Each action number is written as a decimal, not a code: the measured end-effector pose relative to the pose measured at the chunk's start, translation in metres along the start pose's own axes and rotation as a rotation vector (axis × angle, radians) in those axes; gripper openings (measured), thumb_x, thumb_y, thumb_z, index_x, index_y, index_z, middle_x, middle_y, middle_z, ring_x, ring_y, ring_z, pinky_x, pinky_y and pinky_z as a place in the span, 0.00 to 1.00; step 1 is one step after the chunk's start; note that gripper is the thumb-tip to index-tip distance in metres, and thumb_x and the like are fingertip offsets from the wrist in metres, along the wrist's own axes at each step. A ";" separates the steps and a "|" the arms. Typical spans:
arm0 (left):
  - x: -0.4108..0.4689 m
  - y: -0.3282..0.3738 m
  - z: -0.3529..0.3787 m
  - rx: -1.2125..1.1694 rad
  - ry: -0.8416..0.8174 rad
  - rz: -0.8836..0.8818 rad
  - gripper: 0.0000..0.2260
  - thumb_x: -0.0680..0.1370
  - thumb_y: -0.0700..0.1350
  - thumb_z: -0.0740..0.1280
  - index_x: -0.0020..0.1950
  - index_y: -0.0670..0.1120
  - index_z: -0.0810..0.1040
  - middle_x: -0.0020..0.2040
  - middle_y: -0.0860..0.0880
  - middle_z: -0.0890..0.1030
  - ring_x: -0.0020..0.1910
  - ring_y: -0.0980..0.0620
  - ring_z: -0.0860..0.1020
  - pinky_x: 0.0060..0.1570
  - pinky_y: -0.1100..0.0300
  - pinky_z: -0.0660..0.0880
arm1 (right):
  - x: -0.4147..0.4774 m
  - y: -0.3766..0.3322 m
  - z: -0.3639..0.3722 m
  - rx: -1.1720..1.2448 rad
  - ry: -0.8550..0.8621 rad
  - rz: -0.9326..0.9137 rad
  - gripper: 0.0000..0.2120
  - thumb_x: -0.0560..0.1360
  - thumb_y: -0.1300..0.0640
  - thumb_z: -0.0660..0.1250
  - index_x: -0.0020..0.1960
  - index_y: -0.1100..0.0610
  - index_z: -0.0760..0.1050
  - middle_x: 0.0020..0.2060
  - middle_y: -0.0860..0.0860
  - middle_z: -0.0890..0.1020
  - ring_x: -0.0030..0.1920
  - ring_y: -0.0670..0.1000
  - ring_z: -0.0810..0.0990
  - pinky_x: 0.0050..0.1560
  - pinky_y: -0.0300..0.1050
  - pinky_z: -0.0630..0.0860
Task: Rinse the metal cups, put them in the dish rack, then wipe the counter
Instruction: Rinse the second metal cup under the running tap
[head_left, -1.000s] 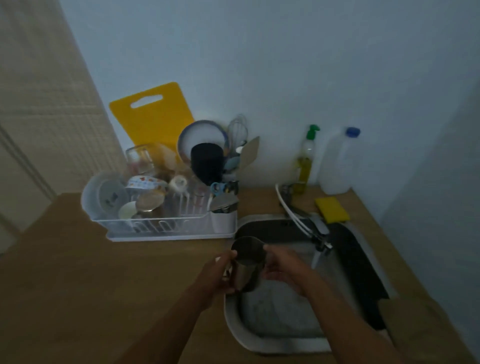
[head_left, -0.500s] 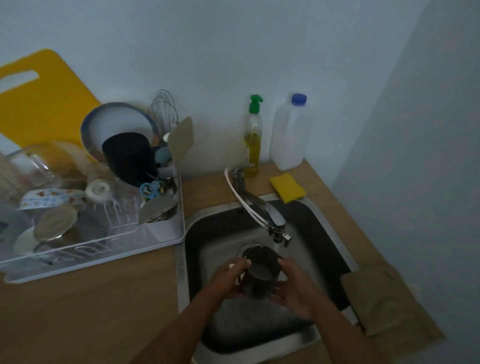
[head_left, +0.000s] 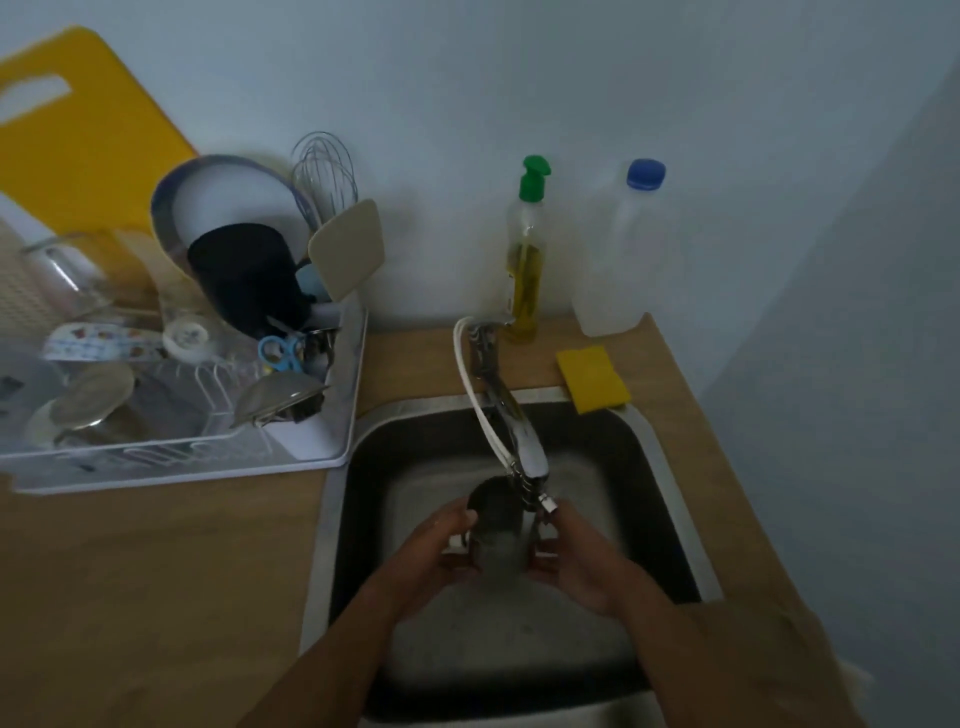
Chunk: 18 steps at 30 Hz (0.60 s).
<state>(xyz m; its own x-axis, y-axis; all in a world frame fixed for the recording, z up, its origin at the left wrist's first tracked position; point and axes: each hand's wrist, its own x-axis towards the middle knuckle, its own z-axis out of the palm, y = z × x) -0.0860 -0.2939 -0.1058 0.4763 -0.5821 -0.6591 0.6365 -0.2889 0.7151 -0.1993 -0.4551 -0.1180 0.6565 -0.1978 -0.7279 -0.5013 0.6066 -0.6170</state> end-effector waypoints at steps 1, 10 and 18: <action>0.000 -0.008 -0.006 -0.013 -0.024 -0.023 0.16 0.76 0.49 0.65 0.63 0.53 0.77 0.63 0.43 0.77 0.60 0.39 0.77 0.57 0.46 0.77 | -0.001 0.005 -0.002 -0.026 -0.041 0.028 0.20 0.72 0.45 0.68 0.60 0.53 0.78 0.59 0.62 0.78 0.60 0.63 0.76 0.64 0.59 0.72; -0.002 -0.009 0.029 0.001 -0.082 0.031 0.23 0.70 0.49 0.69 0.66 0.52 0.76 0.64 0.42 0.77 0.63 0.37 0.75 0.64 0.41 0.72 | 0.000 -0.018 -0.037 -0.066 -0.059 0.020 0.25 0.69 0.48 0.67 0.64 0.56 0.75 0.61 0.65 0.78 0.61 0.65 0.76 0.62 0.58 0.73; -0.010 -0.013 0.015 -0.012 -0.160 -0.069 0.14 0.77 0.44 0.63 0.62 0.49 0.77 0.61 0.42 0.77 0.61 0.40 0.75 0.58 0.47 0.76 | -0.009 -0.013 -0.040 -0.157 -0.173 0.155 0.30 0.66 0.49 0.71 0.67 0.51 0.71 0.63 0.66 0.73 0.59 0.66 0.76 0.55 0.57 0.77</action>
<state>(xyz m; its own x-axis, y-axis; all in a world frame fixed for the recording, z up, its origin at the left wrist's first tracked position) -0.1083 -0.2956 -0.1052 0.3289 -0.6752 -0.6603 0.6721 -0.3238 0.6659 -0.2211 -0.4923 -0.1158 0.6451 0.0310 -0.7635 -0.6757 0.4898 -0.5510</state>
